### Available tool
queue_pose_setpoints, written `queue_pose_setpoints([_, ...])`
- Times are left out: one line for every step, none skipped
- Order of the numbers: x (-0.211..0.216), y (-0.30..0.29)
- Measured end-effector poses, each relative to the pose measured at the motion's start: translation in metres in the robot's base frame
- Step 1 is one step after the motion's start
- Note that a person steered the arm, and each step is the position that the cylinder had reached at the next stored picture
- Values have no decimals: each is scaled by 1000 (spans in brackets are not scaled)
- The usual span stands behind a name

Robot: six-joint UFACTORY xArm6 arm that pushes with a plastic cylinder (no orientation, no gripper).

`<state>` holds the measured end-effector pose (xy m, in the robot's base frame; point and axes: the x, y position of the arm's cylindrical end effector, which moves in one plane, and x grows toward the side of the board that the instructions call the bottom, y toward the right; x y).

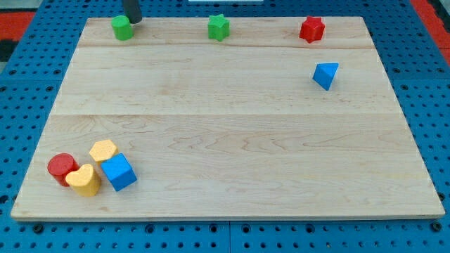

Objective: Move the green circle close to the top of the yellow hexagon

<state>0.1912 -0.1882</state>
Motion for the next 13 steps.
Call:
queue_pose_setpoints([0, -1])
queue_pose_setpoints([0, -12])
queue_pose_setpoints([0, -29])
queue_pose_setpoints([1, -72])
queue_pose_setpoints([0, -86])
queue_pose_setpoints([0, -75])
queue_pose_setpoints([0, -40])
queue_pose_setpoints([0, -21])
queue_pose_setpoints([1, -41])
queue_pose_setpoints([7, -54])
queue_pose_setpoints([12, -47])
queue_pose_setpoints([10, -33])
queue_pose_setpoints([6, -28])
